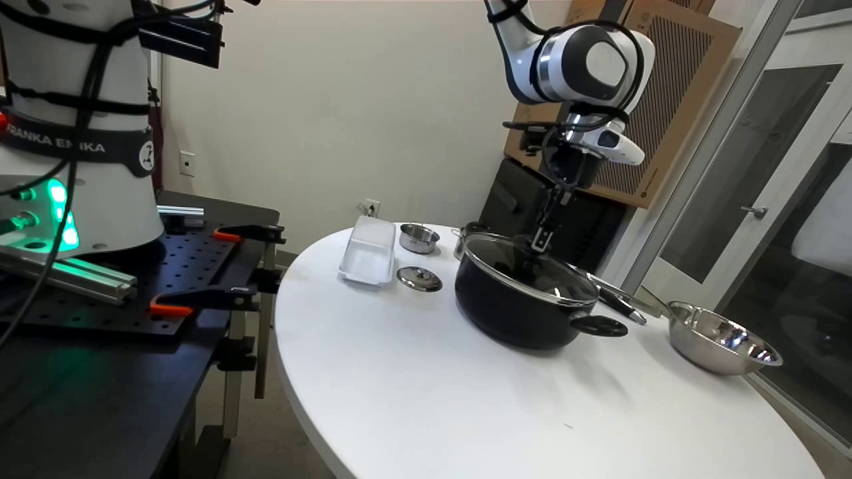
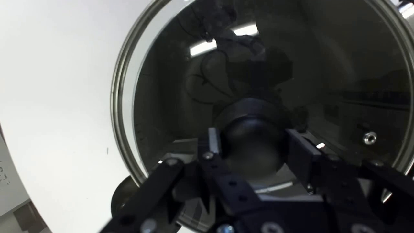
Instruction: Put the glass lid on top of the black pot
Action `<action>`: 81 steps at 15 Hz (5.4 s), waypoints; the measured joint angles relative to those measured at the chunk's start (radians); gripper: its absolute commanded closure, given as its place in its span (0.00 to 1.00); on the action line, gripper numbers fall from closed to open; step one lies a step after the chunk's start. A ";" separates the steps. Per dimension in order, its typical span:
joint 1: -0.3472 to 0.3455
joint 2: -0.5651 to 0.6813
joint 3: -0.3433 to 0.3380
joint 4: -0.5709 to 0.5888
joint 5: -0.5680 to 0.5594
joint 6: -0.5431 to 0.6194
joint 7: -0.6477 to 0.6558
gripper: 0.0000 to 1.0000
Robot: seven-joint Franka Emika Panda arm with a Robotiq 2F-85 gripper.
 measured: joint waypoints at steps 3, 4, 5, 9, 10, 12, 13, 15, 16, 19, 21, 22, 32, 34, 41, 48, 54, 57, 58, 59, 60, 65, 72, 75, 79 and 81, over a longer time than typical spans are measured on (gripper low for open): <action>0.000 0.004 -0.003 0.006 0.000 0.000 0.000 0.74; 0.000 0.004 -0.003 0.007 0.000 0.000 0.001 0.74; 0.000 0.005 -0.004 0.008 0.000 0.000 0.001 0.74; 0.003 0.007 -0.004 0.011 0.000 0.000 0.001 0.74; 0.004 0.008 -0.004 0.013 0.000 0.000 0.001 0.74; 0.007 0.012 -0.004 0.016 0.000 0.000 0.002 0.74; 0.008 0.013 -0.004 0.018 0.000 0.000 0.003 0.74; 0.009 0.015 -0.004 0.021 0.000 0.000 0.005 0.74; 0.010 0.017 -0.004 0.024 0.000 0.000 0.007 0.74; 0.012 0.024 -0.005 0.033 0.000 0.000 0.018 0.74; 0.013 0.027 -0.006 0.038 0.000 0.000 0.024 0.24; 0.014 0.029 -0.007 0.040 0.000 0.000 0.027 0.23; 0.016 0.031 -0.014 0.068 0.000 0.000 0.074 0.00; 0.016 0.032 -0.015 0.068 0.000 0.000 0.079 0.00; 0.018 0.054 -0.016 0.067 0.000 0.000 0.089 0.33; 0.028 0.061 -0.021 0.070 -0.003 -0.006 0.110 0.73; 0.029 0.058 -0.023 0.071 -0.003 -0.008 0.116 0.73; 0.029 0.058 -0.023 0.071 -0.003 -0.008 0.116 0.73; 0.029 0.058 -0.023 0.071 -0.003 -0.006 0.116 0.73; 0.029 0.058 -0.023 0.070 -0.003 0.001 0.116 0.73; 0.030 0.058 -0.023 0.069 -0.003 0.015 0.116 0.73; 0.037 0.058 -0.023 0.059 -0.004 0.100 0.116 0.73; 0.041 0.056 -0.023 0.044 -0.004 0.166 0.116 0.73; 0.042 0.047 -0.023 0.010 -0.004 0.242 0.116 0.73; 0.049 0.023 -0.031 -0.053 -0.005 0.344 0.116 0.73; 0.057 0.011 -0.040 -0.080 -0.007 0.381 0.116 0.73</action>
